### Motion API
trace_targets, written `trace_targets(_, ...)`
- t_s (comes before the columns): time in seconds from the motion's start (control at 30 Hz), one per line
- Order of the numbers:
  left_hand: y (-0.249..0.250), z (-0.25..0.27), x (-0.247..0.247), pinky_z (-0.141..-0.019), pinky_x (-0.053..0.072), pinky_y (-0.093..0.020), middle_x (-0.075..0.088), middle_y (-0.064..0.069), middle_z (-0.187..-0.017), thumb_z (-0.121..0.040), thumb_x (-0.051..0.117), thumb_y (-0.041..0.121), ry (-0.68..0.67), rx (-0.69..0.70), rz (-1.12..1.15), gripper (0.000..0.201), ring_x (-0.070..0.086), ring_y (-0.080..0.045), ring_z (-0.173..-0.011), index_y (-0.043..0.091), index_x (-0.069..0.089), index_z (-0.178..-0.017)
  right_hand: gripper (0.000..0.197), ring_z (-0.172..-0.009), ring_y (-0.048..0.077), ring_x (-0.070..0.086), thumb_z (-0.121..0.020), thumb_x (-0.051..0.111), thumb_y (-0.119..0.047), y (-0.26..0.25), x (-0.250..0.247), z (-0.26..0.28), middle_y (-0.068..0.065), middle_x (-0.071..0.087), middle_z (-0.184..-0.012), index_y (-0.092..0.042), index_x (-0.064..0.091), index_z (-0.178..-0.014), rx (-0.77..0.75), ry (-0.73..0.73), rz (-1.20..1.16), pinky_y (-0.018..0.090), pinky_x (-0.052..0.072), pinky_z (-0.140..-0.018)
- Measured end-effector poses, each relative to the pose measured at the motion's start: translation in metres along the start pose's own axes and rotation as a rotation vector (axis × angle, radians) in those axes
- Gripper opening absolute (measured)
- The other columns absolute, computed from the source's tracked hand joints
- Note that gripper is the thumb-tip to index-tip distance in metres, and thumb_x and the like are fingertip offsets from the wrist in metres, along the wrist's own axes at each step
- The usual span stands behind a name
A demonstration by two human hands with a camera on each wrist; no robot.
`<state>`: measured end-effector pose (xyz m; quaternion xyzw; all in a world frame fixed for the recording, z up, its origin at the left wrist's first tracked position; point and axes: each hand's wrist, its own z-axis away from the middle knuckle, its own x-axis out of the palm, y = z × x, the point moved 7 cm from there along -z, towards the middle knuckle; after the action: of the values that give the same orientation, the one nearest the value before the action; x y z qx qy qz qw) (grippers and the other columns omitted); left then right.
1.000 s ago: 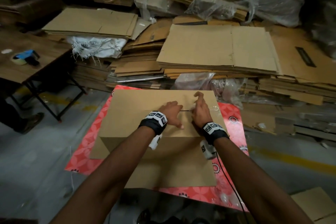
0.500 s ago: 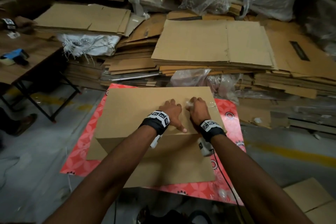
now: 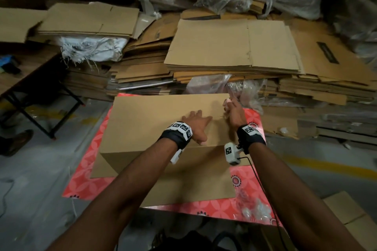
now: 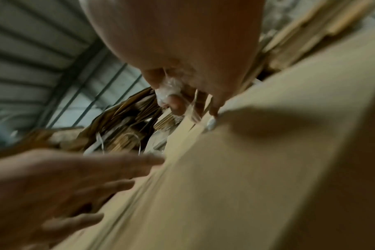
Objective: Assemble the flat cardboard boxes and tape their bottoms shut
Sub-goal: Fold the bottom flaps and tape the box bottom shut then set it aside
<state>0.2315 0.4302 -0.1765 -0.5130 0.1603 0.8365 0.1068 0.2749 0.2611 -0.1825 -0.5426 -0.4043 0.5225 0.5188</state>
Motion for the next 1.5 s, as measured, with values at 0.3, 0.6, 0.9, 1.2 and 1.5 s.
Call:
trace_targets(0.3,-0.007,-0.008,-0.004,-0.104,0.049,-0.052,0.036,-0.017,-0.153,-0.061,0.091,0.038,-0.012,0.041,0.042,0.111,0.046,-0.039,-0.135,0.021,0.035,-0.155,0.028,-0.102,0.033,0.064,-0.091,0.047,-0.021,-0.003,-0.022,-0.004,0.009,0.073,-0.097,-0.013,0.073,-0.088,-0.204,-0.058,0.677,0.035,0.048,-0.094)
trace_targets(0.6,-0.002,-0.007,-0.007,-0.097,0.05,-0.053,0.048,-0.012,-0.139,-0.055,0.089,0.047,0.017,0.029,0.005,0.097,0.052,-0.035,-0.124,0.019,0.051,-0.14,0.054,-0.127,0.029,0.053,-0.086,0.081,-0.012,-0.008,-0.035,0.003,0.012,0.055,-0.14,-0.013,0.059,-0.135,-0.091,-0.078,0.906,0.019,0.035,-0.091)
trace_targets(0.9,0.05,-0.009,0.007,-0.117,0.021,-0.067,0.012,-0.023,-0.165,-0.054,0.073,0.086,0.053,0.146,-0.022,0.134,0.014,-0.046,-0.15,0.021,0.02,-0.158,0.041,-0.118,0.028,0.055,-0.095,0.067,-0.015,0.016,-0.054,0.015,0.014,0.058,-0.132,-0.011,0.055,-0.134,-0.103,0.018,0.581,0.037,0.045,-0.098)
trace_targets(1.2,0.052,-0.003,0.012,-0.116,0.028,-0.065,0.021,-0.022,-0.162,-0.049,0.092,0.059,0.049,0.152,-0.031,0.128,0.023,-0.042,-0.148,0.021,0.03,-0.154,0.023,-0.086,0.023,0.054,-0.08,0.059,-0.008,0.062,-0.071,0.011,0.002,0.06,-0.09,-0.019,0.057,-0.1,0.148,0.234,0.185,0.041,0.049,-0.081)
trace_targets(1.5,0.054,-0.004,0.013,-0.106,0.039,-0.061,0.034,-0.017,-0.152,-0.042,0.092,0.053,0.06,0.136,-0.05,0.122,0.035,-0.038,-0.138,0.023,0.038,-0.148,0.019,-0.089,0.033,0.067,-0.08,0.06,-0.014,0.098,-0.074,0.017,0.013,0.073,-0.092,-0.009,0.072,-0.092,0.276,0.267,0.099,0.04,0.053,-0.077)
